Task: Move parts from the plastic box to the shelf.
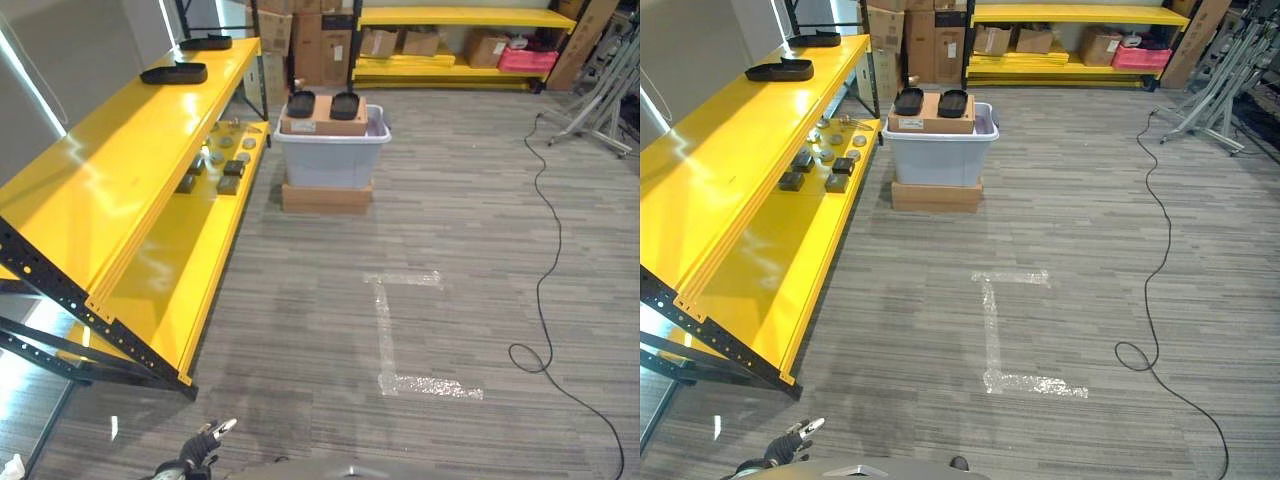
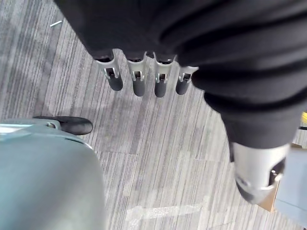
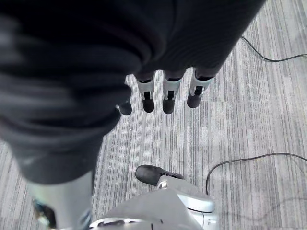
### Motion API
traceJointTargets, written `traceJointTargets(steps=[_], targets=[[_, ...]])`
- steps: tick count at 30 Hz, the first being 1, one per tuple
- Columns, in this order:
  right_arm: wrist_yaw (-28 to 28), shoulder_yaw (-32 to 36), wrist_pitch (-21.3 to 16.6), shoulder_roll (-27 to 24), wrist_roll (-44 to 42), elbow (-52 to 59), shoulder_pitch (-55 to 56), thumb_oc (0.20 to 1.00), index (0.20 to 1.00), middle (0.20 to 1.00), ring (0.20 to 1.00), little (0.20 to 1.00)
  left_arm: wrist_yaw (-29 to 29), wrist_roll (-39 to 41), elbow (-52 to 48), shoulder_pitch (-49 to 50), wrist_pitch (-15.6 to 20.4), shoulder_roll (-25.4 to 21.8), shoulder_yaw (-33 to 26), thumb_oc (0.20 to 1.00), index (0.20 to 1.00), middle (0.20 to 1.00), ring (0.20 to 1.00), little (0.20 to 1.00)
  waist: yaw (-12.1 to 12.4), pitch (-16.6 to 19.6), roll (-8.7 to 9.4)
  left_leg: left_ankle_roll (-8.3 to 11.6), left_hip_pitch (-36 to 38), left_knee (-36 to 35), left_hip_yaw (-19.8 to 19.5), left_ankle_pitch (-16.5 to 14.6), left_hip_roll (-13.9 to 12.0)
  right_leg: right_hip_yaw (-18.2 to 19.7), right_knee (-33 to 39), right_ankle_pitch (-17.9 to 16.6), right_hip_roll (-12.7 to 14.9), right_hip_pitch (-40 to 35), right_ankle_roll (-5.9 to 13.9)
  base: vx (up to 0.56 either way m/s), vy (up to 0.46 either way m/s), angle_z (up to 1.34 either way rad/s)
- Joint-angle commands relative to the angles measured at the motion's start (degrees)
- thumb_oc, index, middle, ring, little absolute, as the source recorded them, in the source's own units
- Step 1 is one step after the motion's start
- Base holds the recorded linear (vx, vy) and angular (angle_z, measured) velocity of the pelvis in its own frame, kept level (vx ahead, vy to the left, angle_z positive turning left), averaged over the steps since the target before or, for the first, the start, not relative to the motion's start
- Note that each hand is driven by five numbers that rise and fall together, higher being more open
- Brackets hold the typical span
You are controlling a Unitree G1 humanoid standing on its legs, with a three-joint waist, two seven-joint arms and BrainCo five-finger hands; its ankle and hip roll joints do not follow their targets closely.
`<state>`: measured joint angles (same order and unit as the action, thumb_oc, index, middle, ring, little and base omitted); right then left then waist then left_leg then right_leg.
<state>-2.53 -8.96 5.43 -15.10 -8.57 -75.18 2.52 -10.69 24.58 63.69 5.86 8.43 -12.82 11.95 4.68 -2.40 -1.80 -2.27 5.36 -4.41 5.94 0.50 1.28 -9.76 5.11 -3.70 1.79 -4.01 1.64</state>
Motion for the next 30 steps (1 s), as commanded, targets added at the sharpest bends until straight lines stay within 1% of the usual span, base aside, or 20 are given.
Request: traceJointTargets(steps=[1,5,8,13,17,18,22,24,25,30], targets=[[-1.0,-2.2,0.3,-0.2,0.5,-3.8,-2.1,1.000,1.000,1.000,1.000,1.000,-0.6,-1.2,2.5,-3.4,0.6,0.0,0.8,1.000,1.000,1.000,1.000,1.000,0.7,2.0,1.72,1.30,-0.8,1.2,1.4,-5.1,-0.2,-0.8,-0.1,2.7,3.9,0.0,5.71,0.00,0.000,0.00],[-0.9,-2.0,0.1,-0.1,0.4,-3.9,-1.9,1.000,1.000,1.000,1.000,1.000,0.0,-0.2,2.3,-3.6,0.4,-0.2,0.7,1.000,1.000,1.000,1.000,1.000,0.5,2.1,1.71,1.28,-0.7,1.2,1.6,-5.2,-0.2,-0.7,-0.1,2.7,3.9,-0.1,5.75,0.00,0.000,0.00],[-1.0,-1.9,0.0,0.1,0.6,-4.0,-1.9,1.000,1.000,1.000,1.000,1.000,1.7,-1.9,2.7,-3.6,0.5,0.0,0.4,1.000,1.000,1.000,1.000,1.000,0.5,2.2,1.83,1.22,-0.6,1.2,1.6,-5.2,-0.2,-0.7,-0.1,2.6,3.9,-0.1,5.73,0.00,0.000,0.00],[-1.1,-2.0,0.1,0.3,0.6,-3.9,-1.7,1.000,1.000,1.000,1.000,1.000,2.4,-2.3,3.4,-3.7,0.1,0.1,0.3,1.000,1.000,1.000,1.000,1.000,0.4,2.3,1.87,1.20,-0.6,1.1,1.6,-5.1,-0.2,-0.5,-0.1,2.5,3.9,0.0,5.72,0.00,0.000,0.00],[-1.6,-2.2,0.4,0.7,0.0,-3.9,-1.7,1.000,1.000,1.000,1.000,1.000,5.0,-3.6,3.8,-3.6,-0.1,0.4,0.3,1.000,1.000,1.000,1.000,1.000,0.4,2.3,1.79,1.15,-0.6,1.0,1.5,-5.0,-0.1,-0.5,-0.1,2.5,4.0,0.0,5.72,0.00,0.000,0.00],[-1.9,-2.3,0.4,0.9,-0.2,-4.0,-1.7,1.000,1.000,1.000,1.000,1.000,5.9,-3.8,4.1,-3.7,-0.5,0.6,0.3,1.000,1.000,1.000,1.000,1.000,0.4,2.4,1.76,1.17,-0.5,0.9,1.5,-5.0,-0.1,-0.5,-0.1,2.5,4.0,0.0,5.73,0.00,0.000,0.00],[-1.9,-2.3,0.6,1.1,-1.2,-4.2,-1.7,1.000,1.000,1.000,1.000,1.000,6.6,-4.4,4.7,-3.7,-1.6,0.7,0.3,1.000,1.000,1.000,1.000,1.000,0.4,2.5,1.74,1.20,-0.3,0.7,1.5,-4.9,-0.1,-0.5,-0.1,2.4,4.0,0.0,5.76,0.00,0.000,0.00],[-1.7,-2.0,1.5,1.2,-2.0,-4.4,-1.7,1.000,1.000,1.000,1.000,1.000,7.6,-4.6,5.1,-3.8,-2.2,0.8,0.3,1.000,1.000,1.000,1.000,1.000,0.3,2.4,1.78,1.23,-0.4,0.7,1.4,-4.9,-0.1,-0.5,-0.1,2.4,4.0,0.0,5.78,0.00,0.000,0.00],[-1.9,-1.7,2.7,1.2,-3.1,-4.7,-1.7,1.000,1.000,1.000,1.000,1.000,7.9,-4.4,5.4,-3.7,-2.8,0.9,0.1,1.000,1.000,1.000,1.000,1.000,0.3,2.4,1.81,1.24,-0.4,0.7,1.4,-4.8,0.0,-0.4,-0.1,2.3,4.0,0.0,5.79,0.00,0.000,0.00],[-2.7,-0.3,4.5,1.2,-6.0,-6.0,-1.6,1.000,1.000,1.000,1.000,1.000,9.6,-5.0,6.4,-4.0,-5.4,1.2,0.0,1.000,1.000,1.000,1.000,1.000,0.3,2.4,2.01,1.14,-0.2,0.6,1.3,-4.8,0.0,-0.3,-0.1,2.2,4.1,-0.1,5.89,0.00,0.000,0.00]])
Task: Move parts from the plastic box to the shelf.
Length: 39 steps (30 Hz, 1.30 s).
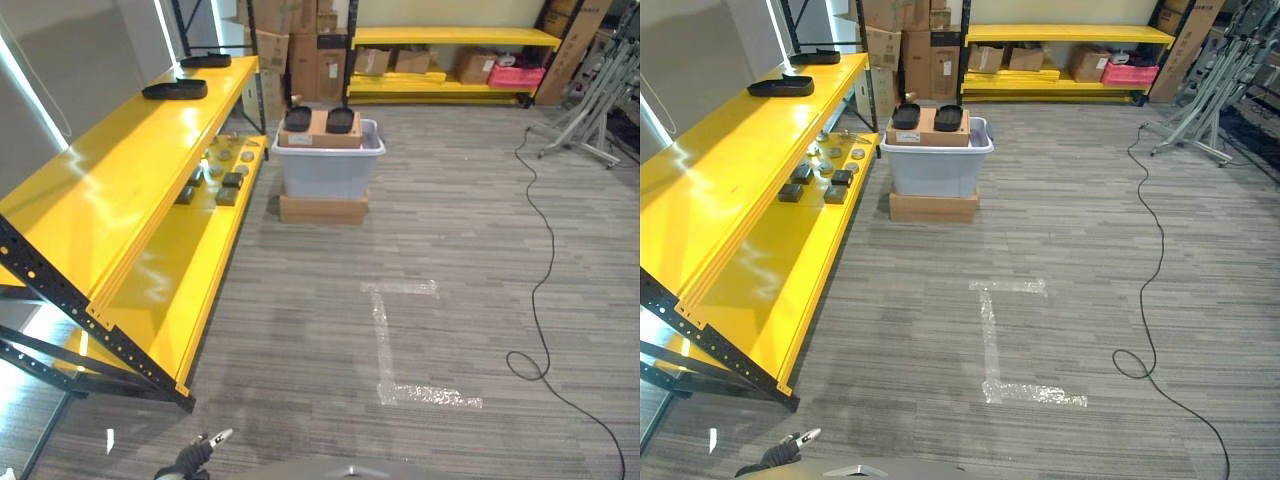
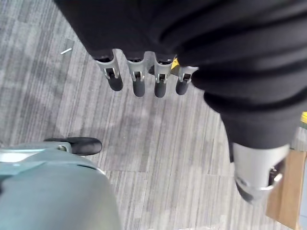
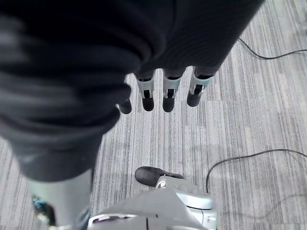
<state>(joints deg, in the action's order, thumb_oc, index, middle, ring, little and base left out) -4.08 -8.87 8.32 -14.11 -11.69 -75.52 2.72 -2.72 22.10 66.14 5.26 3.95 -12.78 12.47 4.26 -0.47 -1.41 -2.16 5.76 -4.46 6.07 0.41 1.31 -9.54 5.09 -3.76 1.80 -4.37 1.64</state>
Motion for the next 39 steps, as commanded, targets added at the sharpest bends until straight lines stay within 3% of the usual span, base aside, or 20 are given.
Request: traceJointTargets(steps=[1,11,17,18,20,21,23,24,25,27,28,31,34,37,39], targets=[[-1.3,-0.2,1.8,0.2,-3.1,-5.7,-1.8,1.000,1.000,1.000,1.000,1.000,1.7,-2.4,4.0,-3.3,-1.1,1.2,-0.5,1.000,1.000,1.000,1.000,1.000,0.7,0.5,1.64,1.02,-0.6,0.7,1.1,-4.7,0.0,-0.5,-0.1,2.3,4.1,0.3,5.91,0.00,0.000,0.00],[-2.7,1.5,3.2,0.1,-4.7,-7.5,-1.8,1.000,1.000,1.000,1.000,1.000,6.4,-6.9,5.7,-2.8,-5.3,1.2,-0.6,1.000,1.000,1.000,1.000,1.000,0.9,0.3,1.73,0.41,-0.7,0.5,-0.3,-4.9,0.8,0.8,-0.1,1.9,4.3,0.4,6.15,0.04,0.037,-0.03],[-2.5,1.9,3.5,0.1,-6.6,-7.3,-1.9,1.000,1.000,1.000,1.000,1.000,4.8,-12.2,6.5,-2.8,-5.3,0.6,0.9,1.000,1.000,1.000,1.000,1.000,0.3,0.2,1.34,-0.79,-0.7,0.3,-1.3,-5.2,1.9,2.0,-2.1,2.4,5.0,0.8,6.20,0.08,0.083,-0.02],[-2.2,1.9,3.1,0.0,-7.0,-7.3,-2.1,1.000,1.000,1.000,1.000,1.000,3.8,-12.6,5.7,-3.0,-5.3,0.2,1.6,1.000,1.000,1.000,1.000,1.000,-0.2,-0.4,0.90,-1.86,-1.4,1.3,-1.5,-5.7,2.1,2.8,-7.3,4.0,5.4,3.2,5.93,0.05,0.187,-0.04],[-2.4,2.0,2.2,-0.4,-9.2,-6.6,-2.6,1.000,1.000,1.000,1.000,1.000,3.4,-10.6,4.3,-4.0,-6.4,-0.6,3.0,1.000,1.000,1.000,1.000,1.000,-1.0,-2.7,0.29,-4.11,-3.1,3.4,-2.4,-6.2,3.2,3.6,-19.1,3.9,5.8,10.0,6.03,-0.03,0.165,-0.18],[-2.3,2.0,2.0,-0.6,-9.4,-6.5,-2.7,1.000,1.000,1.000,1.000,1.000,3.7,-10.3,4.1,-4.2,-6.6,-0.7,3.3,1.000,1.000,1.000,1.000,1.000,-1.2,-3.2,0.22,-4.48,-3.4,3.8,-2.6,-6.3,3.4,3.7,-20.9,3.7,5.8,11.1,6.10,-0.07,0.124,-0.17],[-1.9,2.3,0.1,-0.9,-10.5,-6.2,-2.8,1.000,1.000,1.000,1.000,1.000,3.7,-9.8,4.0,-4.7,-8.4,-1.3,3.8,1.000,1.000,1.000,1.000,1.000,-1.6,-6.2,-0.24,-6.41,-5.0,7.2,-3.3,-7.5,4.7,4.2,-34.3,-1.8,6.2,20.7,7.03,-0.01,0.127,-0.20],[-1.3,2.7,-0.1,-1.1,-10.0,-6.2,-2.8,1.000,1.000,1.000,1.000,1.000,3.8,-9.9,4.3,-4.4,-8.7,-1.4,3.5,1.000,1.000,1.000,1.000,1.000,-1.4,-7.0,-0.17,-6.65,-5.1,8.1,-2.9,-8.0,5.1,3.5,-35.4,-3.7,7.1,22.4,7.35,0.06,0.073,-0.24],[-1.2,2.8,-0.1,-1.2,-9.8,-6.2,-2.8,1.000,1.000,1.000,1.000,1.000,3.8,-9.9,4.4,-4.4,-8.7,-1.4,3.5,1.000,1.000,1.000,1.000,1.000,-1.4,-7.1,-0.16,-6.67,-5.1,8.3,-2.8,-8.1,5.2,3.4,-35.4,-4.0,7.2,22.7,7.41,0.15,-0.012,-0.15],[-0.7,3.0,-1.3,-1.5,-7.1,-6.1,-3.0,1.000,1.000,1.000,1.000,1.000,3.6,-9.7,4.7,-3.7,-8.6,-1.9,2.3,1.000,1.000,1.000,1.000,1.000,-1.1,-8.0,1.27,-5.63,-4.5,9.5,-2.6,-9.5,6.1,1.4,-23.4,-8.0,8.9,21.4,9.45,0.22,-0.114,-0.20],[-0.6,3.0,-1.4,-1.5,-7.1,-6.1,-2.9,1.000,1.000,1.000,1.000,1.000,3.5,-9.6,4.9,-3.8,-8.6,-2.0,2.1,1.000,1.000,1.000,1.000,1.000,-1.2,-8.1,1.52,-5.46,-4.4,9.7,-2.7,-9.8,6.2,1.1,-21.1,-8.4,9.0,21.0,9.69,0.27,-0.182,-0.29],[0.2,3.7,-1.0,-2.0,-5.9,-5.5,-2.5,1.000,1.000,1.000,1.000,1.000,3.3,-8.8,5.5,-3.8,-8.5,-3.1,1.5,1.000,1.000,1.000,1.000,1.000,-1.1,-8.4,3.13,-4.47,-2.8,10.7,-4.2,-12.0,6.8,0.1,-1.0,-9.6,9.5,18.5,10.64,0.37,-0.238,-0.15],[1.3,4.4,-0.8,-1.5,-3.7,-6.0,-1.4,1.000,1.000,1.000,1.000,1.000,3.3,-9.7,6.7,-2.8,-8.0,-3.6,-0.7,1.000,1.000,1.000,1.000,1.000,-0.4,-7.8,3.99,-4.46,0.1,11.3,-3.3,-14.0,5.7,-2.2,-0.1,-11.1,11.1,18.2,11.52,0.52,-0.290,-0.03],[1.6,4.6,-1.5,-1.3,-2.8,-6.8,-0.9,1.000,1.000,1.000,1.000,1.000,4.0,-11.1,7.6,-2.5,-6.5,-3.3,-2.1,1.000,1.000,1.000,1.000,1.000,-0.7,-6.5,4.42,-3.94,2.0,12.4,-3.2,-15.2,3.7,-2.9,-0.8,-7.9,10.6,15.6,10.52,0.56,-0.346,0.05],[1.1,4.4,-1.2,-1.1,-2.5,-7.1,-1.0,1.000,1.000,1.000,1.000,1.000,4.8,-11.4,7.6,-2.3,-6.0,-3.3,-3.1,1.000,1.000,1.000,1.000,1.000,-1.1,-5.3,4.54,-2.90,3.9,13.8,-3.4,-17.1,1.6,-1.5,-5.7,-5.0,9.6,16.2,9.33,0.49,-0.310,0.16]])
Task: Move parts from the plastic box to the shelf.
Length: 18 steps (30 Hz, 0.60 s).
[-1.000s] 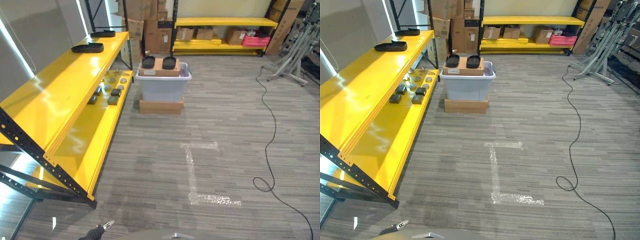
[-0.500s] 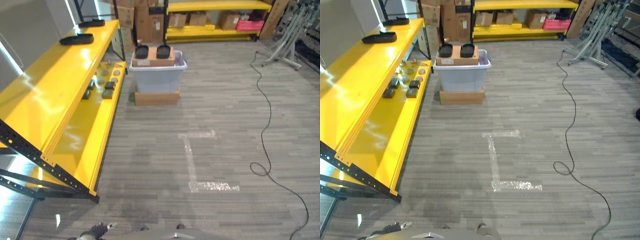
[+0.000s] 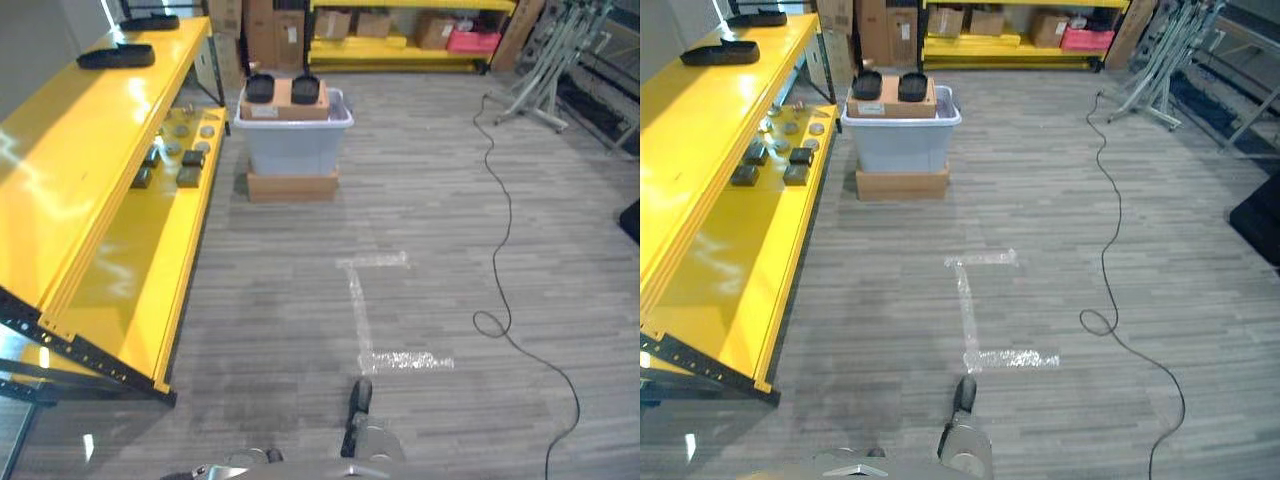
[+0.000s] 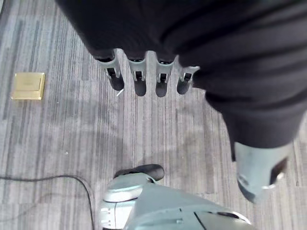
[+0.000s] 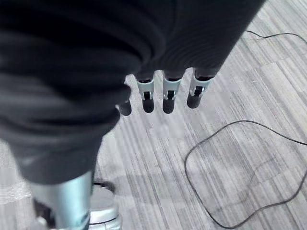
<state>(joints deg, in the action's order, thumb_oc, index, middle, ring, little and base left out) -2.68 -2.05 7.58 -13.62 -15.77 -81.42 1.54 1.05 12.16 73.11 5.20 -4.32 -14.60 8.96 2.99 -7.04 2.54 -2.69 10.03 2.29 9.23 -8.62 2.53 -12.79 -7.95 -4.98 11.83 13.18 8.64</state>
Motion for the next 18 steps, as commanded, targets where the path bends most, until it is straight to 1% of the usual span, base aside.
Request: traceJointTargets(steps=[1,2,3,4,5,6,7,8,9,10,11,12,13,14,15,16,17,18], targets=[[-0.5,-3.0,-0.1,-1.7,1.6,-0.8,0.0,1.000,1.000,1.000,1.000,1.000,1.4,-1.3,0.4,-1.9,2.6,-1.3,-0.1,1.000,1.000,1.000,1.000,1.000,0.2,1.9,0.49,-1.40,1.2,6.9,-6.0,-8.6,-0.9,0.9,5.3,-2.4,-1.0,-2.0,1.42,0.43,-0.291,0.26],[-0.6,-3.6,0.2,-1.9,1.4,-0.5,-0.5,1.000,1.000,1.000,1.000,1.000,1.6,-1.1,0.3,-1.8,3.0,-1.1,-0.6,1.000,1.000,1.000,1.000,1.000,0.3,2.8,0.44,-0.15,2.0,7.6,-5.3,-8.0,-2.7,0.6,3.6,-1.2,-2.0,-2.4,0.40,0.44,-0.304,0.23],[-0.6,-4.0,0.6,-2.2,1.5,-0.2,-0.9,1.000,1.000,1.000,1.000,1.000,1.8,-0.5,0.2,-1.7,3.2,-0.9,-0.8,1.000,1.000,1.000,1.000,1.000,0.3,3.2,0.38,0.70,2.0,8.7,-4.7,-6.9,-3.9,0.5,3.0,-0.4,-2.7,-2.8,-0.32,0.51,-0.428,0.11],[-0.9,-4.7,1.6,-2.9,2.8,1.1,-1.6,1.000,1.000,1.000,1.000,1.000,2.2,0.7,-0.2,-1.4,3.7,-0.8,-1.8,1.000,1.000,1.000,1.000,1.000,0.1,3.8,0.52,2.90,-2.0,17.6,-2.1,-0.1,-8.4,0.2,4.4,1.8,-5.1,-5.3,-2.97,0.44,-0.418,-0.10],[-1.4,-4.9,1.9,-3.2,3.0,1.5,-1.9,1.000,1.000,1.000,1.000,1.000,2.6,1.2,-0.2,-1.5,3.8,-0.6,-2.1,1.000,1.000,1.000,1.000,1.000,0.2,3.8,0.61,3.55,-4.7,22.4,-2.0,2.3,-9.9,0.1,5.2,2.5,-6.0,-6.3,-4.13,0.37,-0.400,-0.17],[-1.8,-5.0,2.1,-3.5,2.8,1.7,-2.0,1.000,1.000,1.000,1.000,1.000,2.7,1.3,-0.2,-1.6,3.8,-0.5,-2.4,1.000,1.000,1.000,1.000,1.000,0.4,3.5,0.58,3.84,-7.7,28.1,-2.2,3.3,-10.9,-0.1,5.8,3.2,-6.6,-7.1,-5.04,0.27,-0.328,-0.35],[-2.7,-5.0,3.0,-4.9,2.6,2.6,-2.3,1.000,1.000,1.000,1.000,1.000,2.8,1.6,-0.5,-2.4,3.8,-0.4,-2.7,1.000,1.000,1.000,1.000,1.000,1.1,2.2,0.69,3.25,-17.3,38.5,-4.2,4.8,-10.4,-0.1,7.1,4.1,-7.8,-9.1,-6.85,0.25,-0.225,-0.30],[-2.7,-5.0,3.1,-5.1,2.6,2.6,-2.2,1.000,1.000,1.000,1.000,1.000,2.8,1.7,-0.5,-2.4,3.9,-0.3,-2.7,1.000,1.000,1.000,1.000,1.000,1.2,2.2,-0.03,3.66,-17.4,39.2,-4.8,3.8,-10.7,0.0,7.1,4.7,-8.6,-9.7,-6.60,0.22,-0.183,-0.22],[-2.6,-4.8,3.3,-5.7,2.7,2.7,-2.3,1.000,1.000,1.000,1.000,1.000,2.9,2.3,-0.6,-3.0,4.1,-0.3,-2.4,1.000,1.000,1.000,1.000,1.000,1.3,1.5,0.46,2.55,-21.6,40.4,-4.4,4.2,-8.3,0.3,7.8,4.5,-8.4,-10.0,-7.07,0.11,-0.029,-0.12],[-2.6,-4.8,3.3,-5.8,2.9,2.6,-2.3,1.000,1.000,1.000,1.000,1.000,3.1,2.8,-0.6,-3.2,4.3,-0.2,-2.3,1.000,1.000,1.000,1.000,1.000,1.4,1.1,0.41,2.20,-22.8,40.2,-4.0,3.6,-7.3,0.4,8.1,4.7,-8.5,-10.5,-7.03,0.15,-0.022,-0.08],[-2.4,-4.7,3.3,-6.1,3.6,2.4,-2.5,1.000,1.000,1.000,1.000,1.000,3.6,3.9,-0.6,-3.7,4.3,-0.2,-2.1,1.000,1.000,1.000,1.000,1.000,1.7,0.5,0.26,1.58,-24.3,37.9,-2.9,2.7,-5.3,0.9,8.6,5.1,-8.8,-11.5,-6.81,0.23,0.031,-0.13],[-2.4,-4.7,2.8,-6.0,4.1,1.8,-2.6,1.000,1.000,1.000,1.000,1.000,4.1,4.5,-0.5,-4.0,4.7,-0.1,-2.4,1.000,1.000,1.000,1.000,1.000,2.1,-0.1,0.25,1.02,-24.6,32.8,-1.5,2.0,-3.0,1.3,8.7,5.2,-8.8,-12.3,-6.32,0.26,0.038,-0.10],[-2.3,-4.7,2.7,-5.9,4.3,1.7,-2.6,1.000,1.000,1.000,1.000,1.000,4.2,4.6,-0.5,-4.1,4.8,-0.1,-2.6,1.000,1.000,1.000,1.000,1.000,2.2,-0.2,0.27,0.86,-24.7,31.6,-1.2,1.8,-2.5,1.5,8.6,5.2,-8.8,-12.5,-6.19,0.39,0.098,-0.18],[-2.6,-5.2,2.3,-5.7,4.4,1.0,-2.6,1.000,1.000,1.000,1.000,1.000,5.0,6.1,-0.1,-4.2,5.3,-0.2,-2.9,1.000,1.000,1.000,1.000,1.000,2.7,-0.4,-0.23,1.02,-23.0,19.6,-0.6,3.5,-0.4,1.8,7.6,5.2,-9.0,-13.0,-5.19,0.68,0.179,-0.18],[-2.7,-5.0,1.6,-5.4,5.0,0.5,-2.3,1.000,1.000,1.000,1.000,1.000,5.5,6.9,0.1,-3.6,5.9,-0.4,-3.0,1.000,1.000,1.000,1.000,1.000,3.4,-0.1,-1.89,2.89,-22.7,6.3,-1.2,9.4,-0.5,2.3,6.1,6.5,-10.3,-14.1,-4.46,0.90,0.245,-0.13],[-2.3,-4.8,1.0,-5.5,5.5,0.7,-1.7,1.000,1.000,1.000,1.000,1.000,5.7,7.5,0.1,-2.8,6.1,-0.4,-3.4,1.000,1.000,1.000,1.000,1.000,3.9,-0.2,-2.71,4.13,-23.7,-1.1,-0.4,14.3,-1.4,2.3,4.8,7.7,-10.9,-15.5,-4.63,0.94,0.269,-0.16],[-1.8,-4.7,0.1,-5.7,6.5,1.1,-1.0,1.000,1.000,1.000,1.000,1.000,6.0,8.0,0.1,-2.1,6.5,-0.5,-4.1,1.000,1.000,1.000,1.000,1.000,4.5,-0.8,-2.92,4.71,-25.5,-5.6,0.6,15.9,-1.9,2.0,3.1,9.1,-10.8,-17.0,-4.77,0.71,0.206,-0.37],[-1.3,-4.8,-0.3,-5.9,7.2,1.5,-0.6,1.000,1.000,1.000,1.000,1.000,6.2,8.4,0.3,-1.9,6.8,-0.6,-4.8,1.000,1.000,1.000,1.000,1.000,4.7,-1.1,-2.78,4.81,-27.0,-5.6,1.0,15.9,-2.3,1.5,2.0,10.1,-10.4,-17.8,-4.89,0.81,0.276,-0.45]])
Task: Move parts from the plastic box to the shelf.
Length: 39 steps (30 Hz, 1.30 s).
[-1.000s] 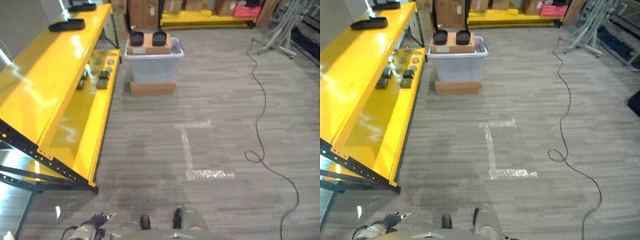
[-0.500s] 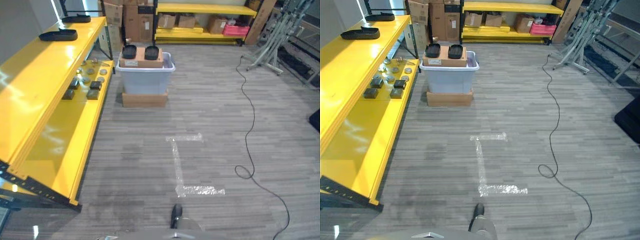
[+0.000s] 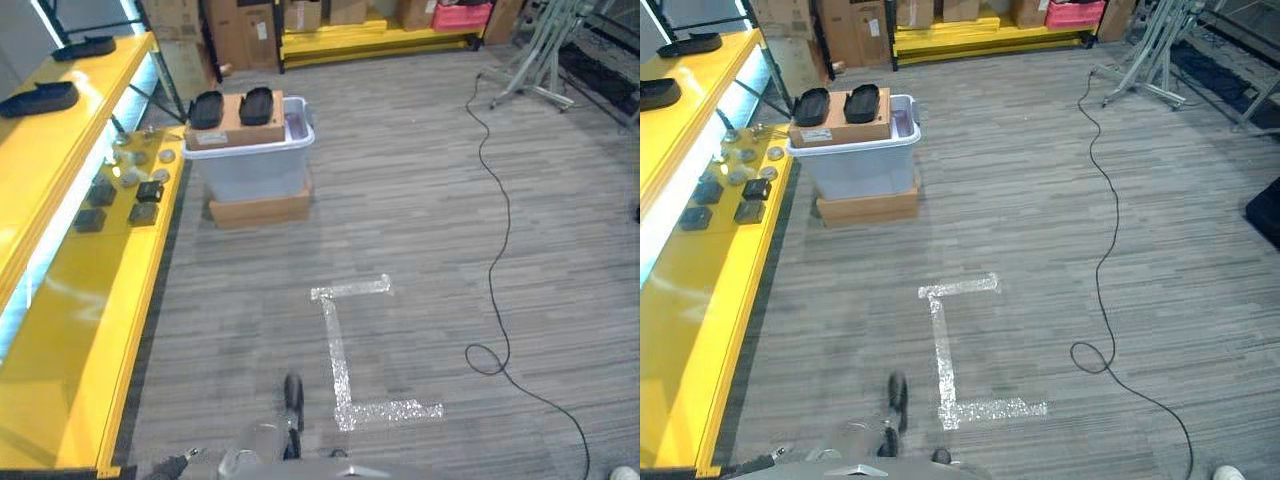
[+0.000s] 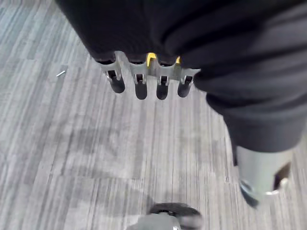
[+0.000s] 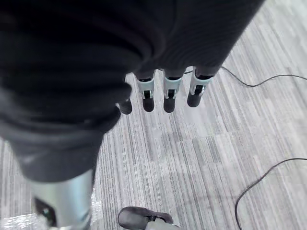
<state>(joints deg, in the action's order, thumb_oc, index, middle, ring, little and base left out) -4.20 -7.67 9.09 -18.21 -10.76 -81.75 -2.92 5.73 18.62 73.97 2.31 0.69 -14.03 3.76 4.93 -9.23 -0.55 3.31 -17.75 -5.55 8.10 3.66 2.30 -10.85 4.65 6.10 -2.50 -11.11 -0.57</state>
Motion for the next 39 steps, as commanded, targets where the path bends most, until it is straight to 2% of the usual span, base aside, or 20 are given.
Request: traceJointTargets(steps=[1,5,6,7,9,10,11,13,14,16,19,20,23,26,28,30,33,35,36,39], targets=[[0.7,0.0,-2.7,-1.6,3.9,2.7,4.3,1.000,1.000,1.000,1.000,1.000,1.9,2.7,-0.2,1.3,2.3,-1.6,-1.7,1.000,1.000,1.000,1.000,1.000,3.3,0.9,0.71,-1.53,-0.5,4.6,2.4,3.0,-2.6,-1.0,-13.5,2.2,4.9,5.3,4.16,0.68,0.246,-0.50],[0.4,-1.1,-3.1,-1.1,4.1,2.5,2.8,1.000,1.000,1.000,1.000,1.000,2.6,1.1,0.3,1.8,3.4,-1.4,-3.8,1.000,1.000,1.000,1.000,1.000,4.9,2.2,1.74,-2.71,-0.9,12.2,2.2,1.3,-3.0,-1.2,-17.2,7.3,6.9,2.4,4.45,0.58,0.190,-0.72],[1.1,-1.3,-2.7,-0.4,3.1,3.0,1.9,1.000,1.000,1.000,1.000,1.000,2.3,-0.3,0.1,1.6,4.4,-1.6,-4.1,1.000,1.000,1.000,1.000,1.000,6.5,3.6,2.96,-4.64,-0.6,16.0,1.5,-1.6,-1.0,-2.3,-20.5,7.7,9.7,-1.1,5.44,0.60,0.227,-0.47],[1.1,-1.3,-2.7,-0.3,2.9,3.2,1.9,1.000,1.000,1.000,1.000,1.000,2.2,-0.6,0.0,1.6,4.5,-1.6,-3.9,1.000,1.000,1.000,1.000,1.000,6.6,3.9,3.13,-5.23,-0.1,15.8,1.5,-2.1,-0.3,-2.6,-21.9,6.9,10.3,-1.3,5.85,0.74,0.347,-0.09],[0.8,-1.6,-3.4,0.7,1.1,4.4,1.7,1.000,1.000,1.000,1.000,1.000,1.6,-1.3,-1.2,0.9,4.9,-1.3,-1.5,1.000,1.000,1.000,1.000,1.000,6.9,5.3,3.51,-8.87,3.5,13.3,0.7,-4.8,4.0,-3.2,-33.7,-0.2,13.8,1.9,8.76,0.51,0.393,0.10],[0.1,-1.8,-2.9,1.1,0.0,5.5,1.0,1.000,1.000,1.000,1.000,1.000,2.3,0.2,-2.3,0.5,4.6,-1.1,0.6,1.000,1.000,1.000,1.000,1.000,6.8,5.6,2.74,-11.09,6.3,11.4,0.1,-6.2,5.8,-1.9,-43.5,-4.1,15.9,8.3,9.17,0.53,0.416,0.22],[0.2,-2.6,-2.9,1.4,-0.1,5.9,0.3,1.000,1.000,1.000,1.000,1.000,2.7,2.4,-2.7,-0.2,4.6,-1.3,1.9,1.000,1.000,1.000,1.000,1.000,6.3,5.2,2.12,-12.02,7.7,10.7,-0.1,-7.2,6.3,-1.5,-45.8,-4.2,15.5,12.6,8.41,0.50,0.279,0.11],[1.5,-3.7,-4.7,1.5,0.9,5.8,-0.4,1.000,1.000,1.000,1.000,1.000,2.2,2.8,-3.5,-1.9,4.1,-1.7,2.9,1.000,1.000,1.000,1.000,1.000,5.9,4.0,1.16,-11.58,9.8,10.3,-1.0,-7.6,5.6,-3.7,-39.2,-2.1,12.6,18.6,7.15,0.37,-0.023,0.01],[1.7,-4.4,-5.1,1.4,0.1,5.7,-0.8,1.000,1.000,1.000,1.000,1.000,2.3,2.8,-3.7,-2.5,4.0,-1.9,3.2,1.000,1.000,1.000,1.000,1.000,5.7,3.2,0.87,-11.23,11.0,10.3,-1.8,-7.9,5.1,-4.4,-34.7,-2.9,11.5,21.0,7.19,0.30,-0.194,0.23],[2.1,-5.2,-5.3,0.7,-0.4,6.0,-1.4,1.000,1.000,1.000,1.000,1.000,2.7,4.0,-4.0,-3.1,4.1,-2.1,3.7,1.000,1.000,1.000,1.000,1.000,4.4,1.8,1.59,-10.70,13.1,11.8,-3.9,-10.3,4.9,-2.9,-19.2,-8.1,9.5,24.5,8.77,0.36,-0.245,0.38],[3.4,-4.1,-4.8,0.1,0.3,6.7,-0.5,1.000,1.000,1.000,1.000,1.000,2.0,3.4,-3.9,-3.0,4.2,-2.7,3.7,1.000,1.000,1.000,1.000,1.000,2.9,1.4,3.37,-10.88,14.4,13.7,-6.7,-13.1,5.9,0.4,-1.6,-14.5,10.7,26.1,10.99,0.42,-0.247,0.64],[3.5,-3.6,-4.8,0.3,0.5,6.9,0.1,1.000,1.000,1.000,1.000,1.000,1.7,3.0,-3.9,-2.6,4.5,-2.9,3.8,1.000,1.000,1.000,1.000,1.000,2.7,1.3,3.54,-11.03,15.1,14.1,-7.9,-14.3,5.9,1.9,0.3,-15.2,11.4,26.9,11.52,0.66,-0.324,0.65],[3.5,-1.9,-4.7,0.5,1.4,7.4,1.6,1.000,1.000,1.000,1.000,1.000,0.9,1.5,-4.6,-0.3,5.3,-3.4,2.6,1.000,1.000,1.000,1.000,1.000,2.7,1.1,3.47,-10.63,18.2,15.9,-10.1,-17.6,3.8,3.9,0.3,-14.7,12.2,26.8,11.53,0.63,-0.318,0.86],[2.8,-1.4,-4.4,0.6,0.8,6.8,1.4,1.000,1.000,1.000,1.000,1.000,0.1,1.3,-4.4,0.5,6.0,-3.3,2.4,1.000,1.000,1.000,1.000,1.000,2.7,2.3,4.21,-8.91,20.0,18.2,-10.7,-20.2,1.2,3.5,-1.3,-13.1,12.1,23.7,10.61,0.53,-0.300,0.62],[1.3,-2.1,-3.7,0.5,-0.2,6.9,1.0,1.000,1.000,1.000,1.000,1.000,-1.1,1.8,-4.2,0.4,5.4,-2.6,2.0,1.000,1.000,1.000,1.000,1.000,2.9,3.3,4.57,-6.67,22.7,18.9,-9.9,-21.4,-1.3,2.4,-3.5,-12.0,11.9,21.7,9.52,0.49,-0.276,1.51],[1.8,-2.3,-3.4,-0.6,-1.1,7.4,0.2,1.000,1.000,1.000,1.000,1.000,-1.6,0.4,-3.7,1.0,7.2,-1.1,1.7,1.000,1.000,1.000,1.000,1.000,3.2,4.2,4.96,-4.21,21.2,25.2,-8.8,-17.1,-4.9,1.8,-3.6,-10.9,10.5,19.2,7.78,0.42,-0.295,0.89],[1.0,-3.2,-1.7,-1.8,-1.1,8.9,-0.3,1.000,1.000,1.000,1.000,1.000,-1.3,0.6,-4.6,1.2,7.1,-0.4,1.2,1.000,1.000,1.000,1.000,1.000,3.7,4.0,4.88,-2.92,15.1,36.9,-8.3,-12.2,-6.9,0.8,-2.3,-9.3,8.9,16.7,5.53,0.22,-0.228,-0.19],[-0.1,-3.4,-0.5,-2.9,-2.2,9.8,-0.2,1.000,1.000,1.000,1.000,1.000,-1.2,0.2,-5.7,0.8,5.9,-0.4,1.3,1.000,1.000,1.000,1.000,1.000,4.1,3.2,4.58,-2.32,9.1,43.9,-8.1,-10.3,-6.6,-0.5,-0.8,-8.4,7.9,14.8,4.26,0.14,-0.200,-0.19],[-0.2,-3.2,-0.4,-3.5,-2.6,9.7,-0.2,1.000,1.000,1.000,1.000,1.000,-1.0,0.0,-5.7,0.4,5.8,-0.4,1.5,1.000,1.000,1.000,1.000,1.000,4.1,2.8,4.39,-2.29,8.0,43.8,-7.6,-10.7,-6.3,-1.2,-0.1,-8.0,7.7,14.2,4.16,0.13,-0.112,0.16],[0.0,-2.1,-0.5,-4.3,-2.2,9.0,-0.1,1.000,1.000,1.000,1.000,1.000,-0.3,1.8,-5.1,-0.9,5.7,-0.6,2.6,1.000,1.000,1.000,1.000,1.000,3.5,1.8,3.57,-2.01,9.6,29.5,-2.8,-10.2,-6.1,-4.0,0.3,-7.6,8.0,12.9,4.88,0.09,0.037,0.05]])
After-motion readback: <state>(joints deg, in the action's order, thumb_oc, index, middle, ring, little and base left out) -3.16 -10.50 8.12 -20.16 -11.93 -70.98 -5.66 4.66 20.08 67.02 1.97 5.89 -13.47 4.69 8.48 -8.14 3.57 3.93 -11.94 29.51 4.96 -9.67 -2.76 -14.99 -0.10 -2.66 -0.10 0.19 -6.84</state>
